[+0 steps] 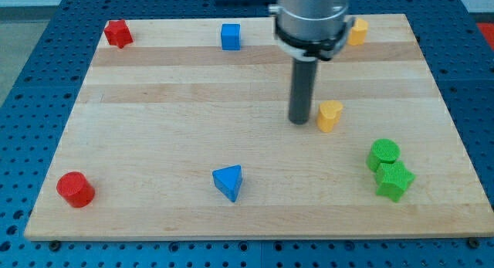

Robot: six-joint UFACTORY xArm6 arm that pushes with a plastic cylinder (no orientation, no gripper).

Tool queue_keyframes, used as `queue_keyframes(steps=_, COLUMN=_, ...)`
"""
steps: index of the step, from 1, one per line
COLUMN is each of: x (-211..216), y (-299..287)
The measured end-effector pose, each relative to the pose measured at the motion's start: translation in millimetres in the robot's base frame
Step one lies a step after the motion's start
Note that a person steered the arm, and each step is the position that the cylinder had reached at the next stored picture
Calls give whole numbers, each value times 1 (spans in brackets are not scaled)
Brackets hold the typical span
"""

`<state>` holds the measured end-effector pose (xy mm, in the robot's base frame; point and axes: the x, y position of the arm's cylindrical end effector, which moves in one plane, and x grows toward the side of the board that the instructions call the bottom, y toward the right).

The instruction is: Move the yellow heart top of the green circle

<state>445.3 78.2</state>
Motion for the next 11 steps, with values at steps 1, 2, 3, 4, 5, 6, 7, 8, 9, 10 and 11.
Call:
queue_keyframes(steps=1, x=0, y=9)
queue_keyframes(steps=2, x=-21, y=6)
queue_keyframes(steps=3, x=-45, y=-9)
queue_keyframes(steps=4, x=-43, y=14)
queue_keyframes(steps=5, x=-24, y=60)
queue_keyframes(steps=6, x=-15, y=100)
queue_keyframes(steps=7, x=-35, y=83)
queue_keyframes(steps=8, x=-32, y=32)
queue_keyframes(steps=9, x=-6, y=29)
queue_keyframes(steps=10, x=6, y=52)
queue_keyframes(steps=11, x=6, y=67)
